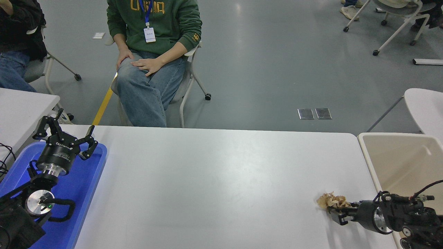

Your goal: Clean the table surface

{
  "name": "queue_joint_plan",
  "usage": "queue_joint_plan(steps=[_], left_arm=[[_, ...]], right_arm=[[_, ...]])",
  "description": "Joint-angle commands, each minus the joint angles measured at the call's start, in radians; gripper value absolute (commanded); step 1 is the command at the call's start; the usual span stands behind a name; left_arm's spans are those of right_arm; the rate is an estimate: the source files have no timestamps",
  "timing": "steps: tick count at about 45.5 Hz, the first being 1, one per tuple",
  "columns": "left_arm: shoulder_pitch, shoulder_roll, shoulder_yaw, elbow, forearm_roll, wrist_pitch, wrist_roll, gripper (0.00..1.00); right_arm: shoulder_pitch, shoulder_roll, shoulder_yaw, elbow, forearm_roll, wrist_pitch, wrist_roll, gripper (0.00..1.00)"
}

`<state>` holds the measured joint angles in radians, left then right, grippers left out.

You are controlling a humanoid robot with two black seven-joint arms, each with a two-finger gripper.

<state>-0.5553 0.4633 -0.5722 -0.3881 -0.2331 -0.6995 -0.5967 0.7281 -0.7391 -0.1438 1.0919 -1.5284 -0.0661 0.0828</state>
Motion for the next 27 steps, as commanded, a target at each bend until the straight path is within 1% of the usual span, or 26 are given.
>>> queue_joint_plan(steps=[1,9,18,27], left_arm=[[0.0,0.0,0.0,0.0,0.0,0.0,0.0,1.0],[0.0,0.0,0.0,0.0,0.0,0.0,0.0,1.0],[0.0,0.0,0.0,0.0,0.0,0.0,0.0,1.0],[0.0,0.0,0.0,0.0,0.0,0.0,0.0,1.0]], right_arm=[[0.007,-0.075,0.042,0.04,0.028,0.048,0.0,0.0],[0.04,-0.186,0.061,0.146,0.05,0.078,0.0,0.0],[0.129,-0.328,0.062,0.267,0.086,0.121,0.002,0.0],[0.226,-0.485,0.064,0.365,0.129,0.199,0.005,0.0]])
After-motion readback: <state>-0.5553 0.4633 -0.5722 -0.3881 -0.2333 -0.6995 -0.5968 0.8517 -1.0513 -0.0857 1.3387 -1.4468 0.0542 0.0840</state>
